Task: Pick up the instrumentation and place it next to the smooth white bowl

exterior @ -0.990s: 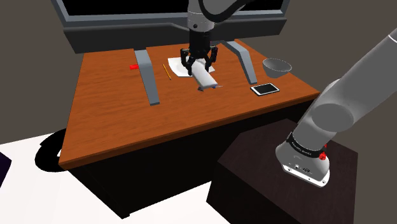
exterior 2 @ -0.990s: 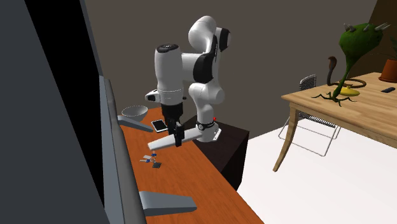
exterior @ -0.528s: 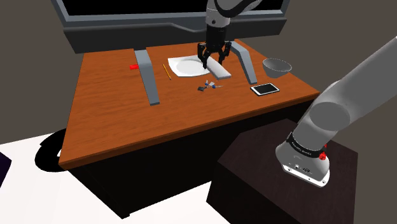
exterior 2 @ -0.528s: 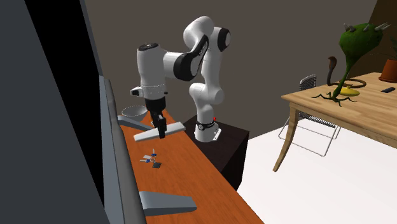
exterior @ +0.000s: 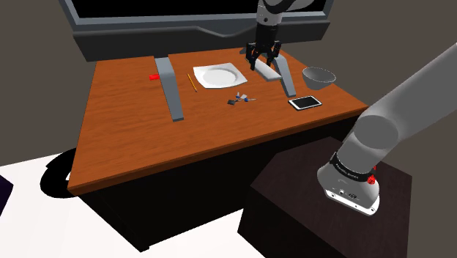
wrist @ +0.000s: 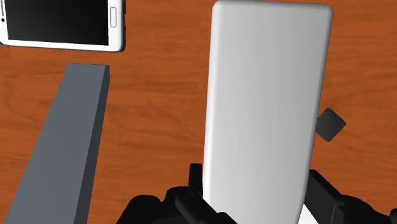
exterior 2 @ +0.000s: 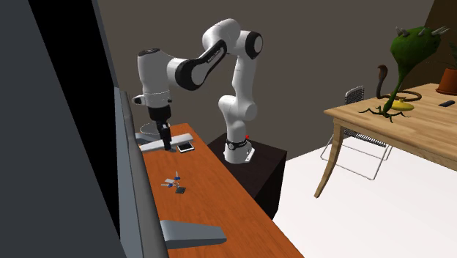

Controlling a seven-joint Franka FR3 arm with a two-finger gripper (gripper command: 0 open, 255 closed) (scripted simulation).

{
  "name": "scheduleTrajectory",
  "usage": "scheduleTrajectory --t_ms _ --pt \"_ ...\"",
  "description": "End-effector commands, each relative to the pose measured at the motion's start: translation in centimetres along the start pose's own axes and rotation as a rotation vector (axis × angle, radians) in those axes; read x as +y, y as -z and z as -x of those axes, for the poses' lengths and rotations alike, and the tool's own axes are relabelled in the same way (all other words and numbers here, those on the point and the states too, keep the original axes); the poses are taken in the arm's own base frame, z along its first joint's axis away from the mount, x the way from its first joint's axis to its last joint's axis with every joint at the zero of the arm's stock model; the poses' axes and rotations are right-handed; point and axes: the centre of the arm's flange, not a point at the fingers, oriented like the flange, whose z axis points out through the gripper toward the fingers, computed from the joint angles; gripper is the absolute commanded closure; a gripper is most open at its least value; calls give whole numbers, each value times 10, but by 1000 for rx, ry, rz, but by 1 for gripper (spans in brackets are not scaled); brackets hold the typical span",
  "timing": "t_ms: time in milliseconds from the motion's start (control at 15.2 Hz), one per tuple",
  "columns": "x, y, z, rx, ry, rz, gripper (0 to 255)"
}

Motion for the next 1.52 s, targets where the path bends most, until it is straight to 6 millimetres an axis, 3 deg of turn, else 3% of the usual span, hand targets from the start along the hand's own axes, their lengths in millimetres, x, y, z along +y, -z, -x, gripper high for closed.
scheduleTrajectory --t_ms 0,858,924,990,1188,1254,1452 --pt "26 2 -13 1 1 0 255" --pt "181 2 -86 1 1 0 255" --pt "114 15 -45 -173 99 20 0" --pt "114 15 -45 -173 99 20 0" --pt "118 52 -31 -164 100 6 0" --pt "118 56 -29 -164 100 4 0" --pt "118 41 -26 -164 100 4 0"
